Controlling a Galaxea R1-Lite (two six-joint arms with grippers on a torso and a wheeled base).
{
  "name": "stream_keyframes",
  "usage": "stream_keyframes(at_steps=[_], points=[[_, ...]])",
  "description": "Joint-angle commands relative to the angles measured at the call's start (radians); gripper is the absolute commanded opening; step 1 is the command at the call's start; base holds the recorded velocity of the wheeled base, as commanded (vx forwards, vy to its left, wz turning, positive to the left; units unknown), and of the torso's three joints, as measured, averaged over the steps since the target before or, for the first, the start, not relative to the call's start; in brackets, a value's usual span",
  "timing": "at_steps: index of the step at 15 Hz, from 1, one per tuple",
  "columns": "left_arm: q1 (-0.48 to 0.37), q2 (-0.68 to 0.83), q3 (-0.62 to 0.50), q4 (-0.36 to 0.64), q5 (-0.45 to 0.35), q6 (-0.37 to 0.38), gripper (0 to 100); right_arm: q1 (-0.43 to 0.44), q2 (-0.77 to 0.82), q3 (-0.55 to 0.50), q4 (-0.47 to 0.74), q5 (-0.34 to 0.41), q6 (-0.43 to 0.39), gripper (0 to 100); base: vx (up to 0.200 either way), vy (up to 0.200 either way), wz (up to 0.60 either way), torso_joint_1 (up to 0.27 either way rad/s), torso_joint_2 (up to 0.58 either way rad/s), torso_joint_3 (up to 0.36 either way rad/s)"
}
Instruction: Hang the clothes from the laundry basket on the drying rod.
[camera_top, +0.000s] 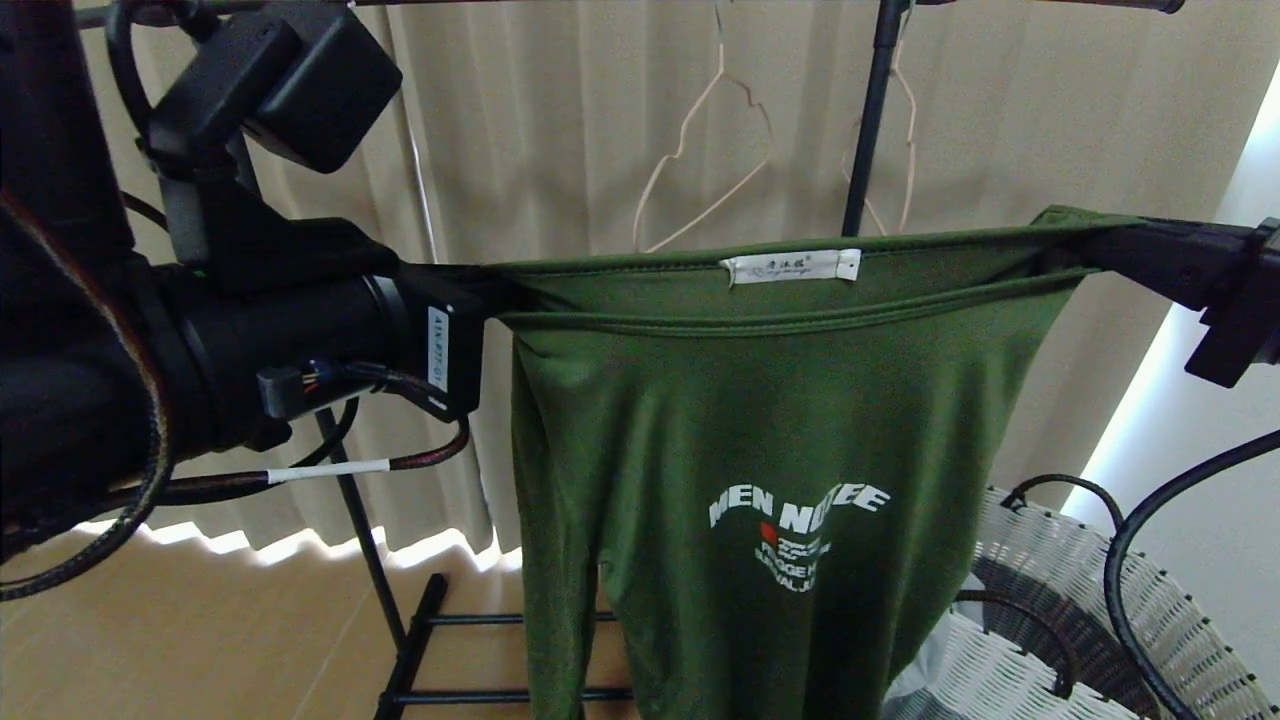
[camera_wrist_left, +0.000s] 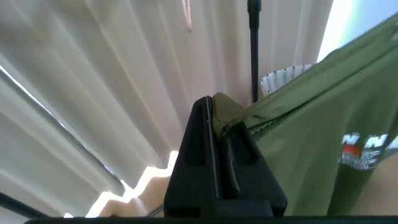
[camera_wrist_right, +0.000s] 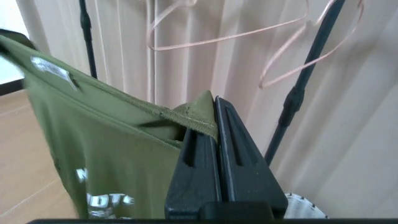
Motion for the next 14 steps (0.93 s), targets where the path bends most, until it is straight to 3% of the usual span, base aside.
stream_keyframes(at_steps=[1, 6, 7, 14], points=[[0.001, -0.007, -0.011, -0.001, 0.000, -0.004, 0, 0.000, 0.014, 0.002, -0.001, 0.001, -0.001, 0, 0.000, 0.000, 0.00, 0.000, 0.00, 0.000], [-0.022, -0.005, -0.005, -0.003, -0.002, -0.008, 0, -0.001, 0.004, 0.021, -0.001, -0.001, 0.001, 0, 0.000, 0.000, 0.00, 0.000, 0.00, 0.000], [-0.024, -0.004, -0.005, -0.003, -0.002, -0.008, 0, -0.001, 0.004, 0.022, -0.001, -0.001, 0.001, 100, 0.000, 0.000, 0.00, 0.000, 0.00, 0.000], [-0.021, 0.009, -0.016, -0.004, 0.046, -0.027, 0, 0.000, -0.053, 0.116, -0.033, 0.005, 0.001, 100, 0.000, 0.000, 0.00, 0.000, 0.00, 0.000]])
